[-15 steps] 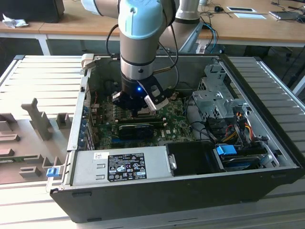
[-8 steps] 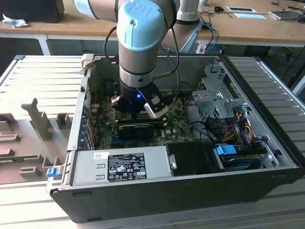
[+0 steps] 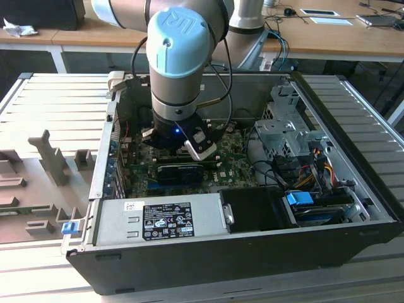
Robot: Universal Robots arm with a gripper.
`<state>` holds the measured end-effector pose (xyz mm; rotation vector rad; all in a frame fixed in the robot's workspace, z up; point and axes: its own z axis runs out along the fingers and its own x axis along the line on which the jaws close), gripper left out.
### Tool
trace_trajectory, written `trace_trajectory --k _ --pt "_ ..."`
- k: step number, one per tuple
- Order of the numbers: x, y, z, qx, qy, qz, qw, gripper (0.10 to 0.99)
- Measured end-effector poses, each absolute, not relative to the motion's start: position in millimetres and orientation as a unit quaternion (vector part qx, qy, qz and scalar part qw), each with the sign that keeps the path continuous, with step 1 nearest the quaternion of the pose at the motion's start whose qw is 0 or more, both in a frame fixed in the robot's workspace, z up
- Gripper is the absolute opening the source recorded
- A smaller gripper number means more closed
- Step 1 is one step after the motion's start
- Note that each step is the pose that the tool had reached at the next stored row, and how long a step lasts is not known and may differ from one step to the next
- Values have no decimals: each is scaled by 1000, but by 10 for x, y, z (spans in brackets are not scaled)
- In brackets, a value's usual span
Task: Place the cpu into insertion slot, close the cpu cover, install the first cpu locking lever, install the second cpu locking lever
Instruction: 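Install the second cpu locking lever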
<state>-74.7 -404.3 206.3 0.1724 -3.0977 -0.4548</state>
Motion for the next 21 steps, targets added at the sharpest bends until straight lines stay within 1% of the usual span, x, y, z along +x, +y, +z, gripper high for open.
trace_trajectory --k 7,11,21 --pt "-751 -4084 2020 55 -987 -154 2 106" --pt "-755 -4093 1998 55 -984 -168 2 106" --pt "-761 -4096 1970 55 -983 -175 1 106"
